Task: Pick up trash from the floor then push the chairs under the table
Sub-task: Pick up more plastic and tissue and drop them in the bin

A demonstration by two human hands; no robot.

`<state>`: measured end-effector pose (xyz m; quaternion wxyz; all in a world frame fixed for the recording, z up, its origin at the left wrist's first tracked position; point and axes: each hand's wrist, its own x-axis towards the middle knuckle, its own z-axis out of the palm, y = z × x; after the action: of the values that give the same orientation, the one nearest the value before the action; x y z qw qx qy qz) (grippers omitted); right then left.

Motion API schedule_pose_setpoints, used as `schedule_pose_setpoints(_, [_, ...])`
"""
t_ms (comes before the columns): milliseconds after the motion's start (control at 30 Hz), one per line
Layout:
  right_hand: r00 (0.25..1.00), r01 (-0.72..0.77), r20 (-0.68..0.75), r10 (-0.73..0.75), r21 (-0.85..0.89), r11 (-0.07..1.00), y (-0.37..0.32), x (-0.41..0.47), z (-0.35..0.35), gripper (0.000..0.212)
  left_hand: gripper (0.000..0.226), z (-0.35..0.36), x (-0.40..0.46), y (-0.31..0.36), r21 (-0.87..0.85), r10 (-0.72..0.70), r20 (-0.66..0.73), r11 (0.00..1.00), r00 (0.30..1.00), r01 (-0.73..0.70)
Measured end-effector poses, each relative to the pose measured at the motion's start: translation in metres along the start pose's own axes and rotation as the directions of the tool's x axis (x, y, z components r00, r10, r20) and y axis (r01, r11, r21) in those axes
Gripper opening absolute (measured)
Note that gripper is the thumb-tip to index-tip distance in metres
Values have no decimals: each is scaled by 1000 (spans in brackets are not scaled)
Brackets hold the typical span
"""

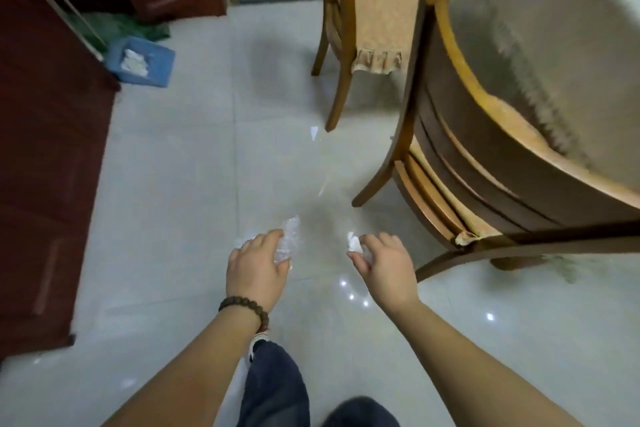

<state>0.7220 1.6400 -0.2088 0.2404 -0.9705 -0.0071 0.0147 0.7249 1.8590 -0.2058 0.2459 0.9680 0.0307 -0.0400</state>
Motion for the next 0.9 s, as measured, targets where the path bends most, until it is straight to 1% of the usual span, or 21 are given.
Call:
schedule_pose_setpoints(100, [997, 76, 35, -75, -27, 997, -50, 13, -31, 22, 38, -63, -3, -2, -22, -52, -62, 998, 997, 51])
schedule_pose_setpoints(200, [991, 130, 38, -129, -25, 991, -94, 28, -47, 23, 40, -116, 1, -11, -47, -114, -107, 993, 988, 110])
schedule_pose_setpoints(400, [989, 148, -5, -148, 2, 989, -174, 69, -47, 20, 39, -188, 30, -56, -69, -150, -161, 988, 975, 141])
schedule_pose_setpoints(633, [996, 91, -21, -91, 27, 995, -240, 139, -39, 23, 39, -237, 100, -99, -71, -154, -158, 987, 975, 145])
schedule_pose_setpoints(900, [1000, 14, -20, -14, 8, 1000, -265, 262, -31, 26, 38, -256, 227, -120, -78, -125, -138, 990, 983, 115])
